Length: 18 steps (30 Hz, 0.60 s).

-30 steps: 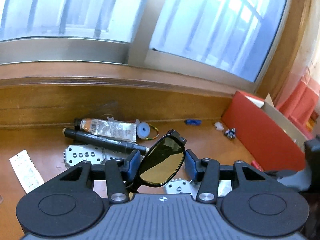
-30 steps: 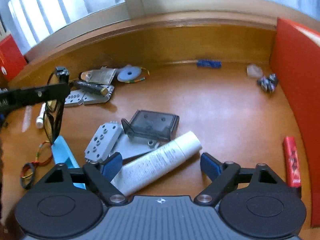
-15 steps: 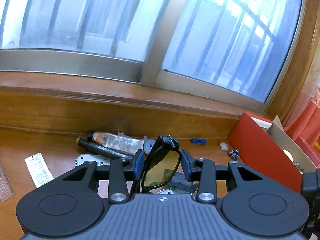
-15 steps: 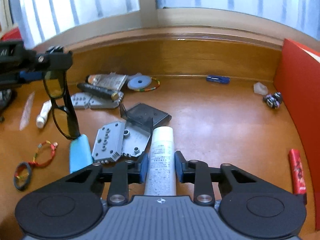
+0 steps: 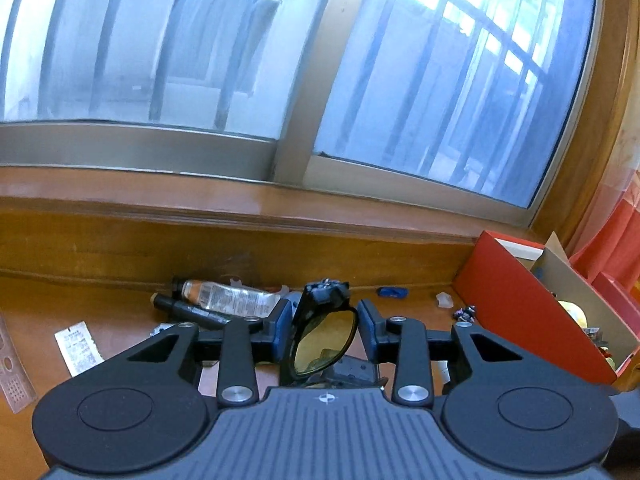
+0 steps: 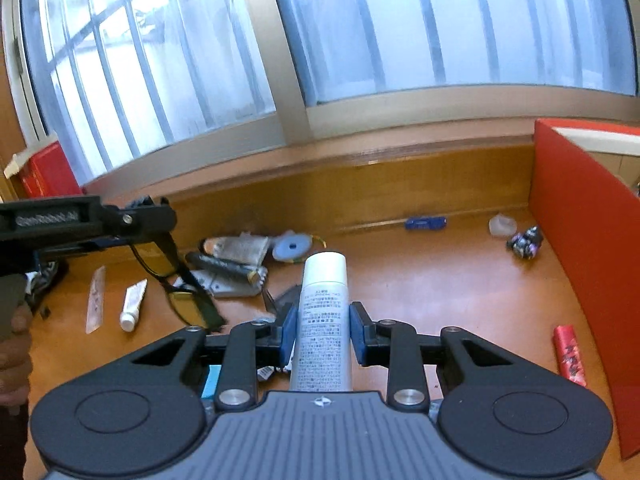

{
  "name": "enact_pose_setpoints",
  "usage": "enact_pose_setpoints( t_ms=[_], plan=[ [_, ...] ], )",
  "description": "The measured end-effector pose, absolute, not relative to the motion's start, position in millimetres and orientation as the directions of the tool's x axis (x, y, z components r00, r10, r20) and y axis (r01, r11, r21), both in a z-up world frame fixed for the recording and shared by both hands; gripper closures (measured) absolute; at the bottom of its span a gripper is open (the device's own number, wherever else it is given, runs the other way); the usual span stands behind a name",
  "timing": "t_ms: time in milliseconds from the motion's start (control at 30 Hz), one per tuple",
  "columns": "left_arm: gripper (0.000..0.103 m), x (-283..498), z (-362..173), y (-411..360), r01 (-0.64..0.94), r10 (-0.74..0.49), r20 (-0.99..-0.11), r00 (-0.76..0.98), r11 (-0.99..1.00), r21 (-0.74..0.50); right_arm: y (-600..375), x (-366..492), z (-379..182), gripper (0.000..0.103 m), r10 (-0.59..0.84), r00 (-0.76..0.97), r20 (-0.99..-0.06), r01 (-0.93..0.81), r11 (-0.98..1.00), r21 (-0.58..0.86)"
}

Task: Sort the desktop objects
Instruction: 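Lift the sunglasses and spray can and carry them to the cardboard box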

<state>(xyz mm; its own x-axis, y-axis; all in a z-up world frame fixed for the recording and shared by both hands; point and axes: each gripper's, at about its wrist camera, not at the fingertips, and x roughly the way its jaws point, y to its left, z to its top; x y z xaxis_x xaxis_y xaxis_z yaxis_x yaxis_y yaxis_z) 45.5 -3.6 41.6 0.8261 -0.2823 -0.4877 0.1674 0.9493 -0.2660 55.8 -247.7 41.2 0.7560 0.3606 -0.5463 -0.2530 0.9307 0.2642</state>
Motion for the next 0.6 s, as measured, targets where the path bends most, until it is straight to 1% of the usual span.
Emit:
enact_pose_setpoints(
  t_ms=[600],
  plan=[
    [0.067,48.8,64.7,-35.4,0.242,-0.327,-0.436,0.838,0.94,-0.24,-272.0,44.5,81.1,0.073,0.352,0.819,-0.454,-0.244,0.929,0.279]
  ],
)
